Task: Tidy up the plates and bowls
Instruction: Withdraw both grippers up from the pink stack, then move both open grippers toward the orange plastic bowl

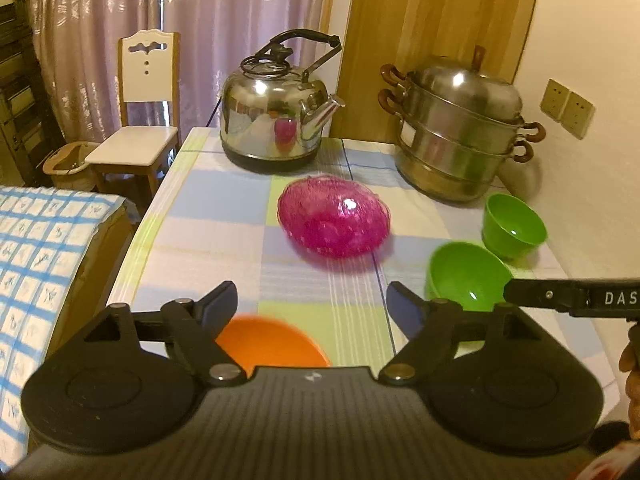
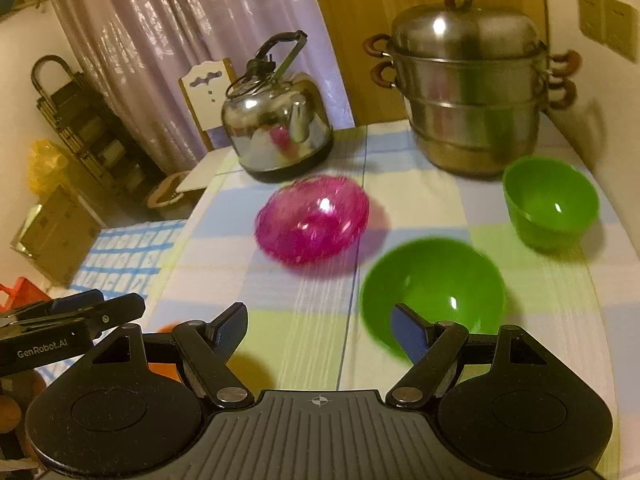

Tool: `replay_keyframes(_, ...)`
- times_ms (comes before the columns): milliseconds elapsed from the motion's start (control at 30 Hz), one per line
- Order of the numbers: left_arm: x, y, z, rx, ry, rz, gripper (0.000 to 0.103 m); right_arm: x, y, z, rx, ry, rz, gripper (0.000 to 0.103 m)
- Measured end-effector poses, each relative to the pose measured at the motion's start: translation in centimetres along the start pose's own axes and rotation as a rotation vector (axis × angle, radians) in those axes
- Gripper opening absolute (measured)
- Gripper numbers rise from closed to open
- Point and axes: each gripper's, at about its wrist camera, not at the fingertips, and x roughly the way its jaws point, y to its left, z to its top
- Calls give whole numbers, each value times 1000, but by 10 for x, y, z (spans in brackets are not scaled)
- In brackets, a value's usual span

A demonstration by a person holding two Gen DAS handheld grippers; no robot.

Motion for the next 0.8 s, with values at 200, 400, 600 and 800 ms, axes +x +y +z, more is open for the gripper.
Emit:
replay_keyframes(200, -49, -13, -39, -19, -58, 28, 86, -41, 7, -49, 7, -11, -39, 78)
replay_keyframes(400, -80, -35, -72, 15, -78, 32, 91, -76, 10, -89, 31, -51, -63, 78)
replay_keyframes(600, -98, -38, -99, -1, -65, 44, 95, -99, 8, -119, 33, -59, -103, 78)
replay_keyframes(800, -100, -28, -119, -27, -21, 65, 95, -106, 6, -144, 36, -40, -133, 78)
